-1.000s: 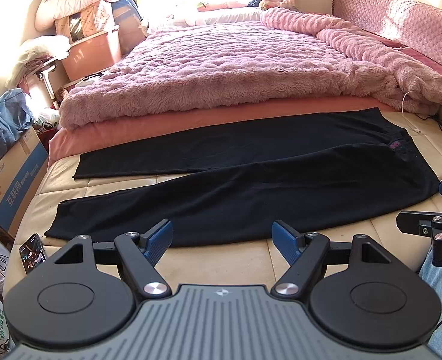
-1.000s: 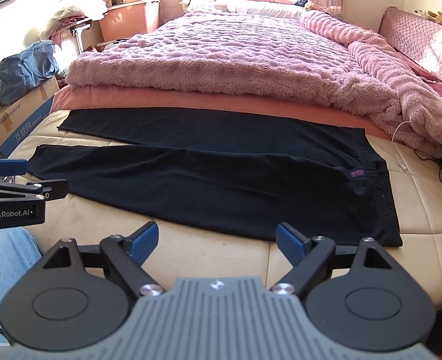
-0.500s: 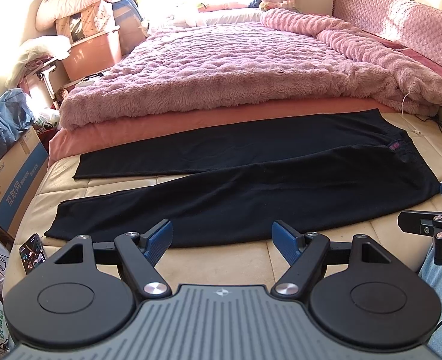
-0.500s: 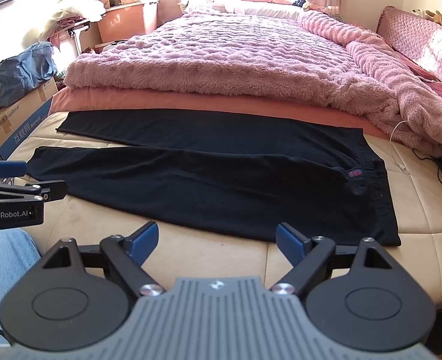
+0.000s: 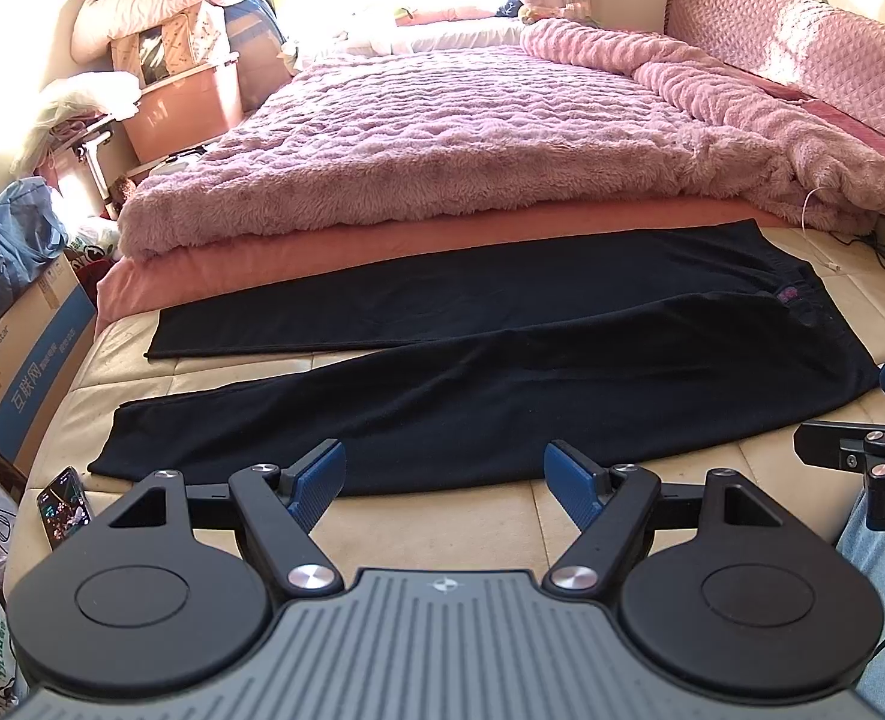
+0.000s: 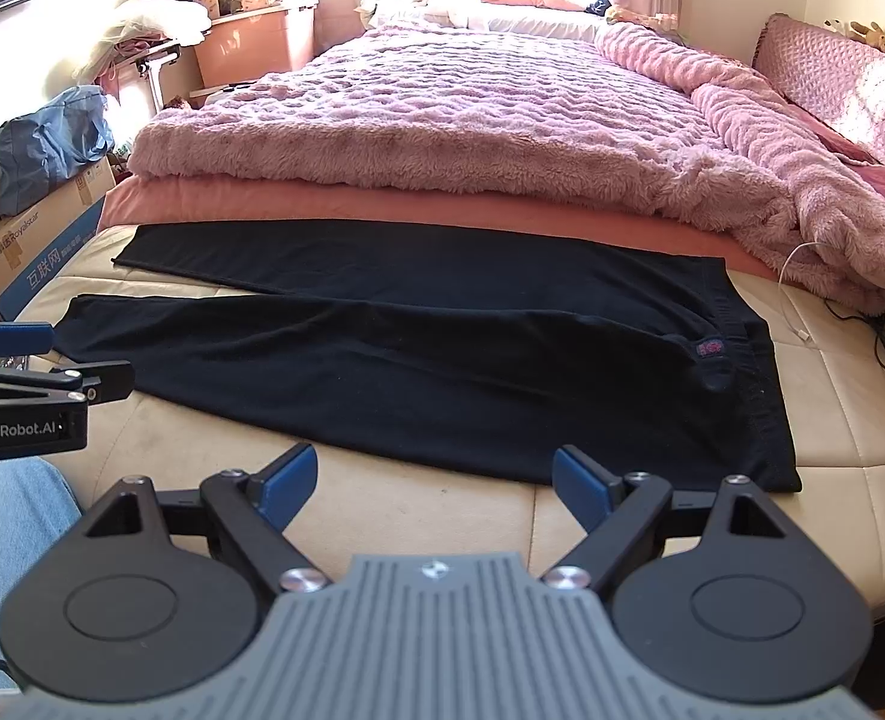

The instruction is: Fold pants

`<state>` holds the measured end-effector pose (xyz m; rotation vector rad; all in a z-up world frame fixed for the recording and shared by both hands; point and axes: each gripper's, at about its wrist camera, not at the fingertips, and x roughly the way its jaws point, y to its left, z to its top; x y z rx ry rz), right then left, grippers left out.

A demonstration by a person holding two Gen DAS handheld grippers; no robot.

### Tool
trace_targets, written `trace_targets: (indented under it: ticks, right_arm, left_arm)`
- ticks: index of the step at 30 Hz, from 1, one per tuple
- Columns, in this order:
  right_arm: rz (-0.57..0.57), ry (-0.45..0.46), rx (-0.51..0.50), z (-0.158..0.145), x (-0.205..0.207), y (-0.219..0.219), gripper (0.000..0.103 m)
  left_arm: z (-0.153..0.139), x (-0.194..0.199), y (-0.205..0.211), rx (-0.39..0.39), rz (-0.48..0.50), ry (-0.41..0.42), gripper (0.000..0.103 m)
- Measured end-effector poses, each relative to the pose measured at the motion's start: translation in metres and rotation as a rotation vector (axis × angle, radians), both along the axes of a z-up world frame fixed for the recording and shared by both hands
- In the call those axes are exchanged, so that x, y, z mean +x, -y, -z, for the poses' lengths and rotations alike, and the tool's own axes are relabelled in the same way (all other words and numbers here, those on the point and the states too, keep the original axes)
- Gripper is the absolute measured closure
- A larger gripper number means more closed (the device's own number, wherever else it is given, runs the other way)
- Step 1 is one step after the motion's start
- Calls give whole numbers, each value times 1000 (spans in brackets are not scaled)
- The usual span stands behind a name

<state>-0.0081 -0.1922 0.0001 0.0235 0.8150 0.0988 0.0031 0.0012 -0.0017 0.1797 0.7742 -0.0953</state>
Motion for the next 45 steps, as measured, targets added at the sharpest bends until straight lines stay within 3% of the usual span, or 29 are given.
trace_targets:
  ticks: [35,45]
  right_arm:
    - [-2,-1,-2,0,0,-2,21]
    - [4,49,24,1,-3,12,21]
  left_arm:
    - [2,-2,5,-6,6,-5,15]
    - [-2,10,-6,37,14,44,18]
